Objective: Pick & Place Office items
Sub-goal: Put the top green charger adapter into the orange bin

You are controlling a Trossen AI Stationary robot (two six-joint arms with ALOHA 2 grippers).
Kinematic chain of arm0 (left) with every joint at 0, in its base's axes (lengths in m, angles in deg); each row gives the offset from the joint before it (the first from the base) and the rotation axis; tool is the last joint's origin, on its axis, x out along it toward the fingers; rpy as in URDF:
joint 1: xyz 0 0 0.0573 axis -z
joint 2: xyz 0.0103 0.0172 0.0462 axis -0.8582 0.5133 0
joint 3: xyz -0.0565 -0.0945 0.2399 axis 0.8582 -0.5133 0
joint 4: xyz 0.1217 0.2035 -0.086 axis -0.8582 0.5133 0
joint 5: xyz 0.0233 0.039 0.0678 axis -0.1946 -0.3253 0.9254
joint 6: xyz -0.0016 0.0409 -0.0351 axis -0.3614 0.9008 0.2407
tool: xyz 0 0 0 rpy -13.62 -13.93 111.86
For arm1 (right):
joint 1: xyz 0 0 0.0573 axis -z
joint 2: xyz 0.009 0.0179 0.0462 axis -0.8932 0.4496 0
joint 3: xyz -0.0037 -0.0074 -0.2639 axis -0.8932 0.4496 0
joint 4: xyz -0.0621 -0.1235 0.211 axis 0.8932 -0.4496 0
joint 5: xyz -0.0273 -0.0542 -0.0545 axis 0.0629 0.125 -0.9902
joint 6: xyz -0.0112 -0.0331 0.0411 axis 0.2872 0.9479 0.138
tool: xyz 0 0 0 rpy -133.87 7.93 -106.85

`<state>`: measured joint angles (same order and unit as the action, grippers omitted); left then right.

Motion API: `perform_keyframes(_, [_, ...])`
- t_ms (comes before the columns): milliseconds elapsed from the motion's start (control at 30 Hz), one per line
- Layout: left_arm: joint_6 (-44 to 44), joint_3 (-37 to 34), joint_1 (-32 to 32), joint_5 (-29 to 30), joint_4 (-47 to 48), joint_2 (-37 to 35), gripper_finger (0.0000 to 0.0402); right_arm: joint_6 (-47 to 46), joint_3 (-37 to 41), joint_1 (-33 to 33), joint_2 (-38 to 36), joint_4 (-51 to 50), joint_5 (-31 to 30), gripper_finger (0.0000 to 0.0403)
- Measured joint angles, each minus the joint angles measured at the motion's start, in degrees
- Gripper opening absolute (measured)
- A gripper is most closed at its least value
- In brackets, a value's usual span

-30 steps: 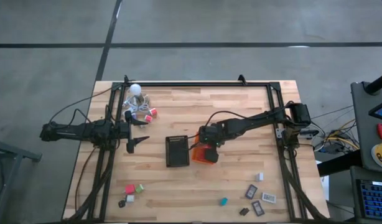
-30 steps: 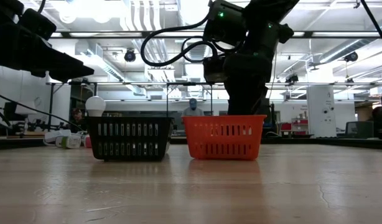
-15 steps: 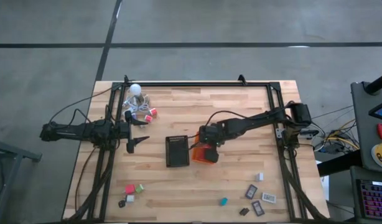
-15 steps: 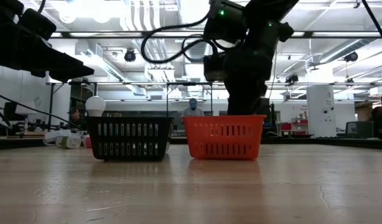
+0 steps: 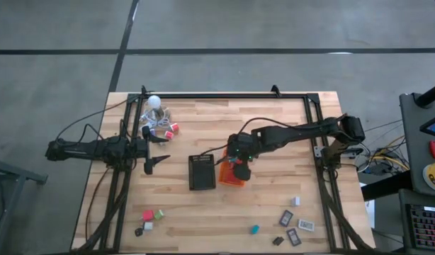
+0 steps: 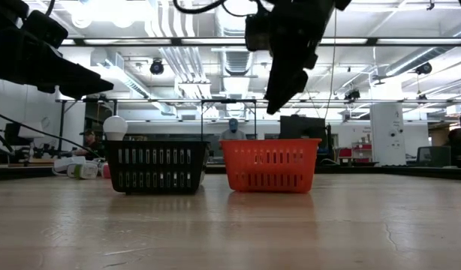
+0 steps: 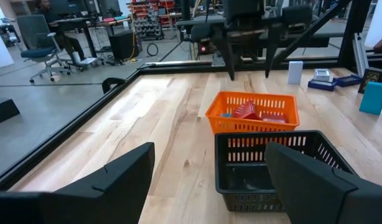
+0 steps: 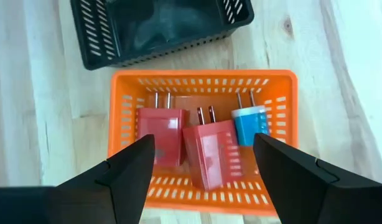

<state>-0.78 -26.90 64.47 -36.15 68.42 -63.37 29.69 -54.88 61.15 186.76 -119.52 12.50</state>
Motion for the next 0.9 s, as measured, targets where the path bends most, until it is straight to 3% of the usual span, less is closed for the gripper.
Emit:
perform_keyframes(267, [0.0, -0.1, 0.0, 0.0, -0.1, 0.0, 0.0310, 2.9, -1.3, 0.0, -4.3, -2.7, -0.4, 0.0263])
perform_keyframes(633, [0.0, -0.1, 0.0, 0.0, -0.1, 0.0, 0.0310, -1.7, 1.1, -5.7, -12.0, -4.1, -9.5, 0.0258])
perform_keyframes(900, [0.0, -0.1, 0.0, 0.0, -0.1, 0.0, 0.0310, -1.5, 1.5, -10.3, -11.9, -2.9, -17.1, 0.0262])
